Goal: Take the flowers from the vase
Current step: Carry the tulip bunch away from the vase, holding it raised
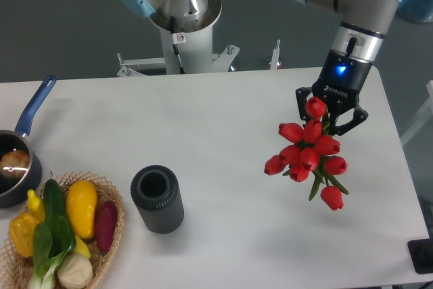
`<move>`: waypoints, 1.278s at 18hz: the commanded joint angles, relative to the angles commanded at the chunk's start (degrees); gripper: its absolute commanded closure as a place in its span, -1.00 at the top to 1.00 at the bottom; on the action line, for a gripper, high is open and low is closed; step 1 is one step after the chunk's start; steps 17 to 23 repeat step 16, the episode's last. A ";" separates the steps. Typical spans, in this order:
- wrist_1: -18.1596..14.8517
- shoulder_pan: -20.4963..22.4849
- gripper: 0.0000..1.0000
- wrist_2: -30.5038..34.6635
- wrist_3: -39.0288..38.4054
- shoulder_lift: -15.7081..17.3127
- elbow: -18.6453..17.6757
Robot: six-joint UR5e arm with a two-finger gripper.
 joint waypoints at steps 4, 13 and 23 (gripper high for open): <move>-0.09 -0.79 -0.66 6.86 0.36 -1.49 3.07; -5.89 -3.25 -0.75 22.77 0.62 -3.25 7.65; -5.63 -3.25 -0.76 22.96 1.41 -3.26 7.30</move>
